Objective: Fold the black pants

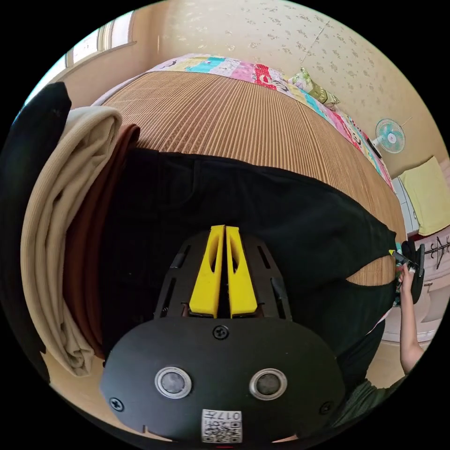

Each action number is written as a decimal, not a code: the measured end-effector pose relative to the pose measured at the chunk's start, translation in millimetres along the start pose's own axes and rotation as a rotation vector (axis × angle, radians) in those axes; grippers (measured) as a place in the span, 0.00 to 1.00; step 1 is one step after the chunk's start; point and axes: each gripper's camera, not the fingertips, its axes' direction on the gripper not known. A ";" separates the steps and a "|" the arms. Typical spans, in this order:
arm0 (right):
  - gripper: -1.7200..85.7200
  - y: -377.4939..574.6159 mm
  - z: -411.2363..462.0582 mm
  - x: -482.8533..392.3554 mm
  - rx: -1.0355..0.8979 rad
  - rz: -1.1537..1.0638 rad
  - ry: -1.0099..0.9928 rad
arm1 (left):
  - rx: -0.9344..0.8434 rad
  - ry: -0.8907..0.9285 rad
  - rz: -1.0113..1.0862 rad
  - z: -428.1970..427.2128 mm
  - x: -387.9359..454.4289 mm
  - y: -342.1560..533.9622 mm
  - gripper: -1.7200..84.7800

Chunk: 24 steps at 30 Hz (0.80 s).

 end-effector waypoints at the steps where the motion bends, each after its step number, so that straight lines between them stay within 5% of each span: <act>1: 0.02 11.0 -5.4 10.1 0.022 0.003 0.075 | 0.003 -0.057 0.034 -0.9 6.5 -3.5 0.01; 8: 0.02 56.2 -26.7 85.3 0.032 0.145 0.158 | -0.015 -0.116 0.020 -8.8 17.5 -9.1 0.01; 11: 0.02 74.1 -37.7 107.3 0.027 0.193 0.229 | 0.043 0.031 -0.067 -34.7 -5.8 13.6 0.01; 16: 0.02 149.0 -103.0 120.6 0.227 0.118 -0.378 | 0.324 0.249 -0.131 -127.6 -37.3 127.8 0.06; 20: 0.03 223.0 -98.8 124.1 0.135 0.182 -0.603 | 0.500 0.250 -0.205 -200.5 -57.6 267.1 0.07; 24: 0.03 301.5 -81.1 164.9 0.094 0.387 -0.729 | 0.438 0.215 -0.397 -213.2 -102.5 333.1 0.16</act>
